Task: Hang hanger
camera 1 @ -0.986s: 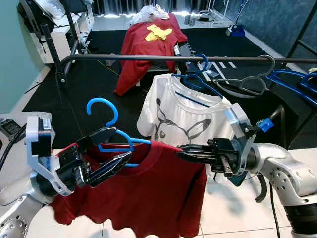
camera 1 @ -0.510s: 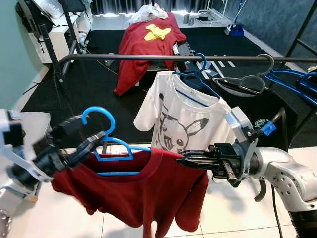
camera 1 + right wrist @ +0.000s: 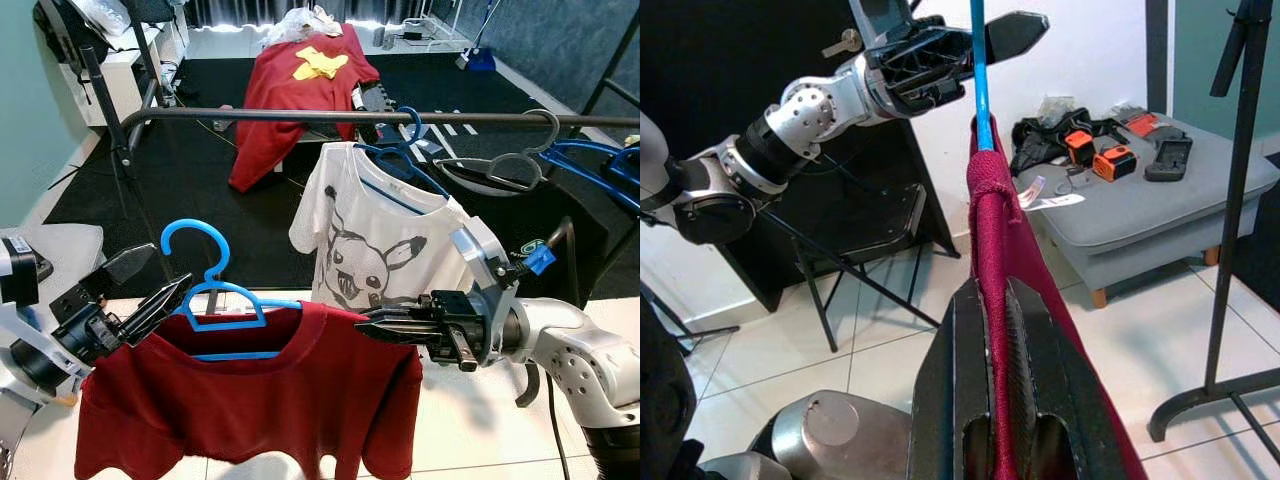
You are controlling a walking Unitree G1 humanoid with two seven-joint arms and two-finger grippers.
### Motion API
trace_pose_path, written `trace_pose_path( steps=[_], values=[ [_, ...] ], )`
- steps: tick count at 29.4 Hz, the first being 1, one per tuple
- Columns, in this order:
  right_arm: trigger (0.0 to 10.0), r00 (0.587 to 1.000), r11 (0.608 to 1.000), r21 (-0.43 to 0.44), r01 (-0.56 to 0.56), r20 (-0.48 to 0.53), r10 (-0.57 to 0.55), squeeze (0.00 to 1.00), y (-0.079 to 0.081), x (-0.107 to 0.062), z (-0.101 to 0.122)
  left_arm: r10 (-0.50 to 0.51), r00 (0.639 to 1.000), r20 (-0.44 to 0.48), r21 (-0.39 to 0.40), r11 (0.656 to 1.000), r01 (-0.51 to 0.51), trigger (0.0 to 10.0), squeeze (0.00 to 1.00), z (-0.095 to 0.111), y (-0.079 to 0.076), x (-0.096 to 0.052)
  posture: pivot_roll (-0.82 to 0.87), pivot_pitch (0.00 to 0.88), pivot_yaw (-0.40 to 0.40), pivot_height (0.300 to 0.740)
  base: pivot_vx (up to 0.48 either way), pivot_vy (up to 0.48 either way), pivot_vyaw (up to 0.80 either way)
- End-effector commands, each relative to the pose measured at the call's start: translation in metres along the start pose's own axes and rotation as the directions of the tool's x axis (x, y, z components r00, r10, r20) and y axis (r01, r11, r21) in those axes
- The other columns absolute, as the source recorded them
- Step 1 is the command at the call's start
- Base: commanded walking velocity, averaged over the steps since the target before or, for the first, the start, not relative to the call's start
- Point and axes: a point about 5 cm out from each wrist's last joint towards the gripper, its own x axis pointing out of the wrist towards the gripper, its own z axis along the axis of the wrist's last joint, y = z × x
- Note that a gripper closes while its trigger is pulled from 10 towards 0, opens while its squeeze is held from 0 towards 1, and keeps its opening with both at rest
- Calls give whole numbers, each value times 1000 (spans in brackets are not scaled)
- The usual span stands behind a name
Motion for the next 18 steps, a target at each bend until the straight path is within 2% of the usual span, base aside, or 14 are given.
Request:
trace_pose_path(
  steps=[1,3,5,9,18],
  values=[
    [0,999,1000,-3,-31,13,31,0,4,2,1,-28,999,22,-13,1000,28,10000,0,1,-5,2,-63,100,13,740,0,0,0],
    [0,1000,1000,-1,-31,7,31,0,3,3,0,-46,998,42,-18,999,46,10000,0,2,-7,3,-65,99,13,740,0,0,0],
    [0,999,999,3,-34,0,34,0,4,4,-1,-97,990,102,-36,994,101,10000,0,10,-12,3,-68,98,13,740,0,0,0],
    [0,999,999,5,-36,-4,36,0,5,4,-2,-142,980,137,-48,988,150,10000,0,16,-17,3,-68,95,12,740,0,0,0],
    [0,999,999,9,-43,-6,43,0,5,5,-2,-195,972,129,-60,977,204,10000,0,15,-24,2,-66,98,12,740,0,0,0]
  ],
)
